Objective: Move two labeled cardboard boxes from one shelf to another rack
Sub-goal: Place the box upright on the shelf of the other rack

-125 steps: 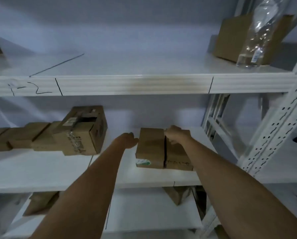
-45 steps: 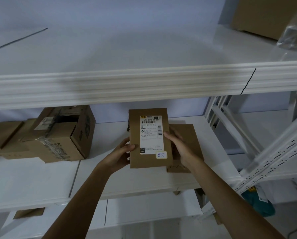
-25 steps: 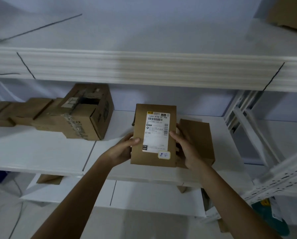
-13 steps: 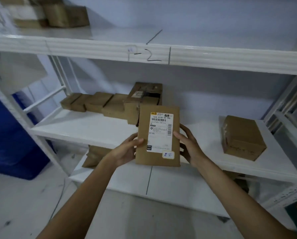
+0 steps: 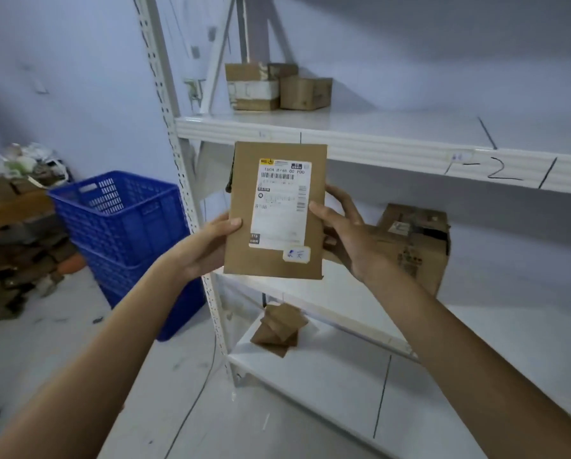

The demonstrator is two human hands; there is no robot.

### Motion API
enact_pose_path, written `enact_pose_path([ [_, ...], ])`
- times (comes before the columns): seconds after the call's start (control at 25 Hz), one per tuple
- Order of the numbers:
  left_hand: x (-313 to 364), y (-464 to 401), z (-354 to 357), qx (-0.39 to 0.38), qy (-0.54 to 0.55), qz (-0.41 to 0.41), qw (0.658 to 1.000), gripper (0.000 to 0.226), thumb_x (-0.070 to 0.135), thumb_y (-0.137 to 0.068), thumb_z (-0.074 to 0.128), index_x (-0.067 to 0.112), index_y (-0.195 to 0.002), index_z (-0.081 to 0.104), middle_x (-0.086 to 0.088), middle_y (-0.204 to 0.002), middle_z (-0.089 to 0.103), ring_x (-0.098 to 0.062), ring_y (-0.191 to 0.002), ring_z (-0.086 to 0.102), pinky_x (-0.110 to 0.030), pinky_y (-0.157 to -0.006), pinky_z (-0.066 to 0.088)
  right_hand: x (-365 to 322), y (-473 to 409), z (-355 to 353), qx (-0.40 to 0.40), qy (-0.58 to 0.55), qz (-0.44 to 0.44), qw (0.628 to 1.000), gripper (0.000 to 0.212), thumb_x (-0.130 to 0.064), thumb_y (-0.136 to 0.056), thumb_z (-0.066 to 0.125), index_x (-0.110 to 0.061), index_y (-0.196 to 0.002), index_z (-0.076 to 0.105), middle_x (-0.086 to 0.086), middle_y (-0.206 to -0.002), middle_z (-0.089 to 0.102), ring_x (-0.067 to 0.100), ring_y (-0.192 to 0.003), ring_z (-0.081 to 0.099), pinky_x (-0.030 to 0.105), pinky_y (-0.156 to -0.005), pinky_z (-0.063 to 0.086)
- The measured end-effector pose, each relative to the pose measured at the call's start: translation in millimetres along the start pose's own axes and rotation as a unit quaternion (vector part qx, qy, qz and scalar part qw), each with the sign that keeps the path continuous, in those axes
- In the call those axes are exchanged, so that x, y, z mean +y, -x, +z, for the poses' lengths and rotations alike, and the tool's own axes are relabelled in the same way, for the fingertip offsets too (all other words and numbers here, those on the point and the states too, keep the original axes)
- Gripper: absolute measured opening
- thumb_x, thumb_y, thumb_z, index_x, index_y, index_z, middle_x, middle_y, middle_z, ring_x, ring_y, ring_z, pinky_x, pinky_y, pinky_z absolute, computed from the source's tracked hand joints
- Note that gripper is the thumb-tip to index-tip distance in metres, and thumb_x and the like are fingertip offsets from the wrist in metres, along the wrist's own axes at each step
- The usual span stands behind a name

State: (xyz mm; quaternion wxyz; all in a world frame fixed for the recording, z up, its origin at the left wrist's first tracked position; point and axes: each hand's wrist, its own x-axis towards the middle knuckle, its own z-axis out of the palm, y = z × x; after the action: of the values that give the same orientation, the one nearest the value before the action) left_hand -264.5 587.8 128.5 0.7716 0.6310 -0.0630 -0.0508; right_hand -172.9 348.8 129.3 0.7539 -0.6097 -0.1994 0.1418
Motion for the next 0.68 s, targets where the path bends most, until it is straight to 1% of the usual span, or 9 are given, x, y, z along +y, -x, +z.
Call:
enact_pose_path([
  [0.08, 47, -11, -30, 0.006, -0.05, 0.03, 0.998, 0.088, 0.043, -0.053, 0.092, 0.016, -0.129, 0.057, -0.003, -0.115, 0.077, -0.019, -0.1, 0.076, -0.032, -0.078, 0.061, -28, -42, 30, -0.022, 0.025, -0.033, 0.999, 0.063, -0.041, -0.072, 0.079, -0.041, -0.129, 0.053, 0.004, -0.121, 0.072, 0.021, -0.102, 0.069, 0.041, -0.085, 0.053],
  [0.12, 68, -19, -42, 0.005, -0.073, 0.04, 0.997, 0.085, 0.044, -0.054, 0.091, 0.017, -0.128, 0.058, -0.003, -0.115, 0.077, -0.018, -0.1, 0.076, -0.032, -0.078, 0.061, -41, -61, 40, -0.035, 0.03, -0.047, 0.998, 0.063, -0.04, -0.074, 0.077, -0.04, -0.131, 0.052, 0.005, -0.121, 0.071, 0.02, -0.098, 0.07, 0.038, -0.082, 0.052],
  [0.24, 133, -51, -73, 0.0, -0.122, 0.066, 0.99, 0.085, 0.043, -0.056, 0.091, 0.014, -0.129, 0.059, -0.004, -0.118, 0.076, -0.02, -0.103, 0.075, -0.035, -0.082, 0.06, -84, -117, 58, -0.064, 0.039, -0.098, 0.992, 0.068, -0.032, -0.078, 0.074, -0.03, -0.139, 0.044, 0.007, -0.125, 0.07, 0.025, -0.108, 0.069, 0.037, -0.084, 0.053],
  [0.28, 154, -63, -83, 0.001, -0.141, 0.074, 0.987, 0.093, 0.043, -0.057, 0.091, 0.01, -0.136, 0.054, -0.006, -0.122, 0.072, -0.023, -0.107, 0.072, -0.039, -0.087, 0.058, -100, -136, 61, -0.065, 0.051, -0.115, 0.99, 0.072, -0.032, -0.077, 0.074, -0.028, -0.141, 0.041, 0.007, -0.125, 0.069, 0.024, -0.107, 0.07, 0.037, -0.083, 0.054],
  [0.36, 190, -97, -116, 0.006, -0.158, 0.105, 0.982, 0.106, 0.043, -0.059, 0.091, 0.009, -0.146, 0.043, -0.01, -0.133, 0.063, -0.029, -0.119, 0.062, -0.048, -0.102, 0.049, -133, -180, 71, -0.074, 0.081, -0.143, 0.984, 0.075, -0.033, -0.079, 0.075, -0.028, -0.144, 0.038, 0.007, -0.118, 0.07, 0.018, -0.089, 0.074, 0.034, -0.079, 0.054],
  [0.4, 203, -114, -130, 0.006, -0.157, 0.117, 0.981, 0.105, 0.043, -0.06, 0.09, 0.009, -0.147, 0.041, -0.013, -0.138, 0.058, -0.033, -0.124, 0.056, -0.052, -0.11, 0.042, -145, -197, 75, -0.075, 0.099, -0.151, 0.981, 0.074, -0.034, -0.079, 0.075, -0.029, -0.143, 0.038, 0.007, -0.112, 0.072, 0.015, -0.08, 0.073, 0.034, -0.076, 0.053],
  [0.44, 213, -132, -141, -0.005, -0.16, 0.122, 0.979, 0.104, 0.041, -0.063, 0.089, 0.009, -0.149, 0.039, -0.018, -0.146, 0.051, -0.037, -0.131, 0.049, -0.055, -0.115, 0.033, -156, -211, 77, -0.071, 0.111, -0.155, 0.979, 0.073, -0.035, -0.078, 0.075, -0.031, -0.142, 0.039, 0.006, -0.109, 0.073, 0.015, -0.08, 0.072, 0.034, -0.075, 0.053],
  [0.56, 229, -190, -174, -0.042, -0.157, 0.129, 0.978, 0.104, 0.035, -0.073, 0.084, 0.011, -0.156, 0.027, -0.025, -0.161, 0.027, -0.049, -0.147, 0.026, -0.064, -0.119, 0.016, -177, -244, 73, -0.025, 0.136, -0.166, 0.976, 0.078, -0.038, -0.067, 0.08, -0.034, -0.137, 0.046, 0.008, -0.116, 0.074, 0.023, -0.1, 0.071, 0.042, -0.091, 0.055],
  [0.68, 231, -248, -199, -0.106, -0.157, 0.127, 0.974, 0.104, 0.03, -0.075, 0.084, 0.014, -0.158, 0.023, -0.026, -0.162, 0.023, -0.05, -0.147, 0.024, -0.068, -0.118, 0.011, -179, -267, 65, 0.011, 0.161, -0.179, 0.971, 0.082, -0.034, -0.063, 0.082, -0.032, -0.137, 0.046, 0.003, -0.117, 0.074, 0.024, -0.108, 0.07, 0.045, -0.101, 0.05],
])
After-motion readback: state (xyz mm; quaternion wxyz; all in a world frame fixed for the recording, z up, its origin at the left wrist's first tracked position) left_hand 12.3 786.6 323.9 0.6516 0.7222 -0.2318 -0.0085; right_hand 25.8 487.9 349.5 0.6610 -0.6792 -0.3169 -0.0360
